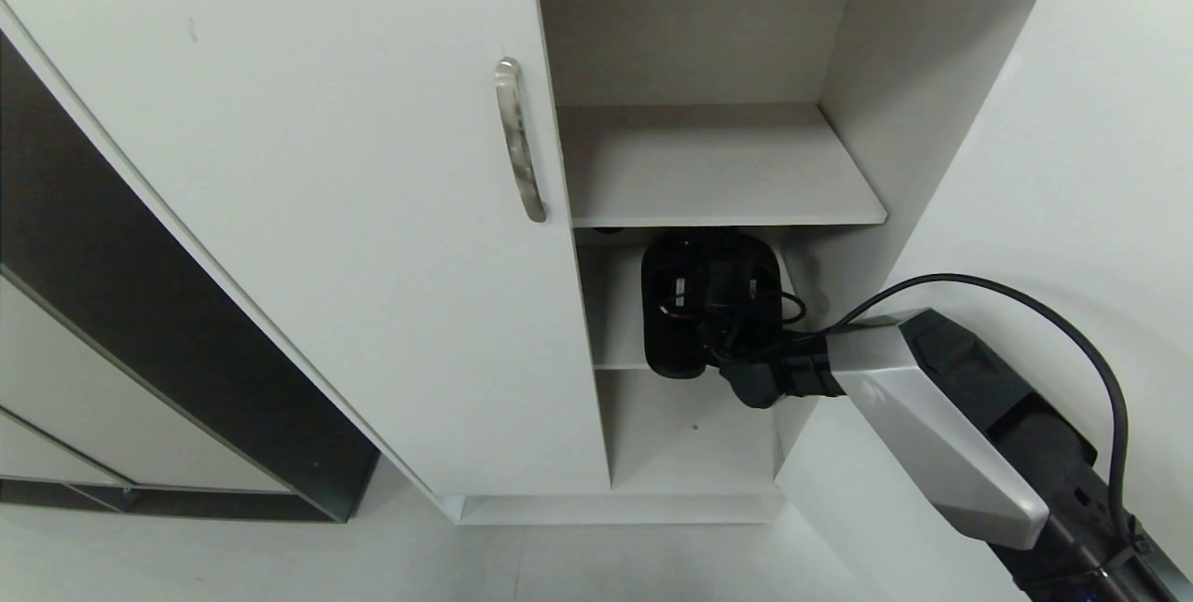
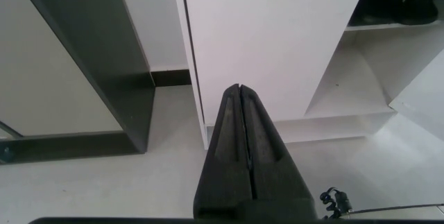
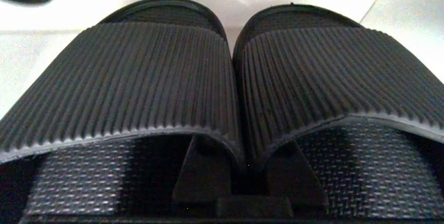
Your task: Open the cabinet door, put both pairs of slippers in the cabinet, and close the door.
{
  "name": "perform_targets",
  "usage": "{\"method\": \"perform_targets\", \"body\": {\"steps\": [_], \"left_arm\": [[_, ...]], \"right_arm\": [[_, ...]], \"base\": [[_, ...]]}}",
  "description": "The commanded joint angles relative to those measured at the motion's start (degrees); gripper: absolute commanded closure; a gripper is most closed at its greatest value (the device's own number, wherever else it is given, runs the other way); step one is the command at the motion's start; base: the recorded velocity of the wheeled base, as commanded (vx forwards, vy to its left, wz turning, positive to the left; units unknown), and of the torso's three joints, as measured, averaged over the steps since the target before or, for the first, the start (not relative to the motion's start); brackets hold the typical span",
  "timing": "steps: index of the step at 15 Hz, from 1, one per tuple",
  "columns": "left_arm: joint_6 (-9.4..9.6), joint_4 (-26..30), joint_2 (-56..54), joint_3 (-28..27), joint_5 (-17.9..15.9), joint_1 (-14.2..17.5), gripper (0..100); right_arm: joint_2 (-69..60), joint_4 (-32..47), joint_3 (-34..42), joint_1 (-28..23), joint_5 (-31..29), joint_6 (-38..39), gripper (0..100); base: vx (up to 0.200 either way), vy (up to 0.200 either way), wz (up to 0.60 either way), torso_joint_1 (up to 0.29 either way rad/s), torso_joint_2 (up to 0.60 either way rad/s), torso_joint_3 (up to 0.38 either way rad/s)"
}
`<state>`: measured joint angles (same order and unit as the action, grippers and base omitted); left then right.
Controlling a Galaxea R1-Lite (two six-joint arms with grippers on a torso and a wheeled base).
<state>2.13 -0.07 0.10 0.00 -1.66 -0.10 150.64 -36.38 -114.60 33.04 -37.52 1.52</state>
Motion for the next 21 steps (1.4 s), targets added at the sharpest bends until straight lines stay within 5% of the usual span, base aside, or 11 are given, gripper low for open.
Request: {"method": "perform_targets", "body": {"steps": [1,10,11,16,21], "left_arm": [[-0.02,0.0,0.1,0.0,0.0,0.0,100],[-0.11,0.0,0.1,0.0,0.1,0.0,100],[-0.11,0.0,0.1,0.0,0.1,0.0,100],[-0.11,0.0,0.1,0.0,0.1,0.0,100],[-0.11,0.0,0.1,0.0,0.1,0.0,100]], "right_arm": [[0.8,-0.1,0.0,0.0,0.0,0.0,100],[0.9,0.1,0.0,0.1,0.0,-0.4,100],[0.9,0.1,0.0,0.1,0.0,-0.4,0],[-0.4,-0.4,0.0,0.8,-1.9,-0.8,0],[-9.6,-8.8,19.2,2.1,-1.8,-1.6,0]], "base": [[0.0,0.0,0.0,0.0,0.0,0.0],[0.0,0.0,0.0,0.0,0.0,0.0],[0.0,0.0,0.0,0.0,0.0,0.0],[0.0,0.0,0.0,0.0,0.0,0.0],[0.0,0.0,0.0,0.0,0.0,0.0]]}}
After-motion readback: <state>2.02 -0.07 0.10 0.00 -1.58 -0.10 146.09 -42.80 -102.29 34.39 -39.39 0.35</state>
